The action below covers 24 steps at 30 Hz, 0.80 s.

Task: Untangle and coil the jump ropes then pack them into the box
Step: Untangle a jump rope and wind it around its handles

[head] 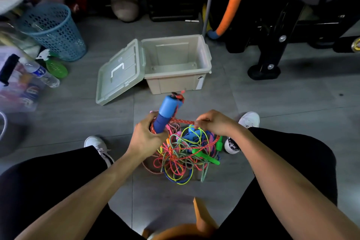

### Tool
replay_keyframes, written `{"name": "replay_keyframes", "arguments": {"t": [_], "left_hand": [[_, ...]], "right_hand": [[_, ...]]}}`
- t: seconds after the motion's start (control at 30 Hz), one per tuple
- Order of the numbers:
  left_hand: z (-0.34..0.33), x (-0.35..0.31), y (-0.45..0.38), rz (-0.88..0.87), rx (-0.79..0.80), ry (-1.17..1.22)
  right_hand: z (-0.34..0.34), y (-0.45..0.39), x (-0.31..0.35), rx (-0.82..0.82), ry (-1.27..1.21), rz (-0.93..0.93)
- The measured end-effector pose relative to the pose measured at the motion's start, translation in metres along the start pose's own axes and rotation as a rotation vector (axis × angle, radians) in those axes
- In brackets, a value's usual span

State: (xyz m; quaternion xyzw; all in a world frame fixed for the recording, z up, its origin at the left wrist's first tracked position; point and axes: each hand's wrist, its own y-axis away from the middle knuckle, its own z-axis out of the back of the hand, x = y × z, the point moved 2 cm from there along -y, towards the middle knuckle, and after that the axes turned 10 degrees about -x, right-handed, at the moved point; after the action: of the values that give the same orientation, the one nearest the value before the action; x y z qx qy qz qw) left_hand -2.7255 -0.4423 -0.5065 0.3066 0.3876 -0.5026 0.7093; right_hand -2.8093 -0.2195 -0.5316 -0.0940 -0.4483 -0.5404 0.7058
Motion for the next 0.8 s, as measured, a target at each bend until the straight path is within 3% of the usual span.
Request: {"name": "replay_keyframes", "arguments": {"t": [0.2,0.3,0.4,0.6,0.8], "left_hand": [[0.011,0.001,-0.017,0.523,-0.066,0.414],[0.016,0.006,-0.022,0.721,0.0,0.397],[0.017,0.013,-0.023,0.749,0.037,0.294],[0.018,0.016,-0.021,0.732,-0.04,0.257],[0.013,0.016,-0.022,0.778,-0.001,0.264]], "right_hand": [[-0.038,0.01,0.024,0.103,0.082,0.075],[-0.05,0.016,0.036,0.151,0.24,0.143],[-0.048,0.02,0.044,0.164,0.297,0.159],[-0.032,0.025,0.055,0.088,0.222,0.196],[-0.04,0.04,0.063,0.185,0.352,0.184]]}}
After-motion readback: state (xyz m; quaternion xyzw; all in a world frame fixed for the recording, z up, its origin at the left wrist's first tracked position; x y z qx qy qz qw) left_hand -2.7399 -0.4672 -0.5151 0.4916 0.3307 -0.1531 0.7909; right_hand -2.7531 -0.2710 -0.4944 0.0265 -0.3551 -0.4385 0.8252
